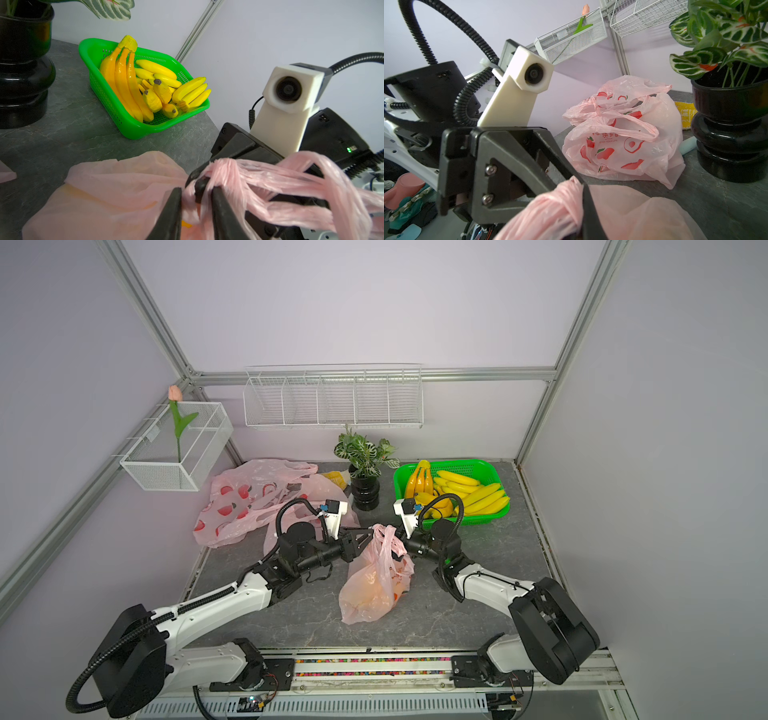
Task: Place the banana into a plastic bag & tie a knot
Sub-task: Cross the plastic bag at the center of the board.
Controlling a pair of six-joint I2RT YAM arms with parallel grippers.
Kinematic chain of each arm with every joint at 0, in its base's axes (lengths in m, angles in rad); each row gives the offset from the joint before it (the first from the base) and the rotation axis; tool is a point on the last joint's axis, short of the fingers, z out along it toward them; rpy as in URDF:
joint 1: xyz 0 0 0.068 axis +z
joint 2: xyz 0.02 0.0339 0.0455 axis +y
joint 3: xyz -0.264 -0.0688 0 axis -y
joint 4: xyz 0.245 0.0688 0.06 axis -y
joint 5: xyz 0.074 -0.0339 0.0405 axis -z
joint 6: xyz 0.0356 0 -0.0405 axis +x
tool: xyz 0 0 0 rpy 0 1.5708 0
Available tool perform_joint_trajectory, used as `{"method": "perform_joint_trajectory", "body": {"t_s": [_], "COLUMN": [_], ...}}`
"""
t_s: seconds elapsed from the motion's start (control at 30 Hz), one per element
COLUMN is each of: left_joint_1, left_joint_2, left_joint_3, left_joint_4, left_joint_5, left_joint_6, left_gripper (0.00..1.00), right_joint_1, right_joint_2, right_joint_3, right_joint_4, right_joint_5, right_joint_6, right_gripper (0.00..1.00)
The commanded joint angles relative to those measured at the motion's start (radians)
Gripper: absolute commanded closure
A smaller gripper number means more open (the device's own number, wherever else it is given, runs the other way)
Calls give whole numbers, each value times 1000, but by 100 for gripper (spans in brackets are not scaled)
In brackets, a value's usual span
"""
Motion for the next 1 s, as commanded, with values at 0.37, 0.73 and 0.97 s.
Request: {"method": "perform_joint_trajectory", "body": {"t_s": [0.37, 0.73, 0.97], "left_joint_1": [8, 43, 42], "left_joint_2": [-66, -101, -64], "left_joint_3": [-41, -61, -44], "left_joint_4": [-4, -18, 0], "left_joint_5": [-32, -22, 13], "left_joint_6": [20, 23, 24], "left_gripper": [72, 76, 77], "right_joint_1": [2, -1, -1], "right_joint_2": [-6, -1, 1], "right_joint_3": [-24, -17, -16], "right_joint_4": [36, 32, 32], "right_joint_5": [-4, -16, -19], "right_joint_6": [4, 4, 6], "right_gripper": [93, 93, 93]}}
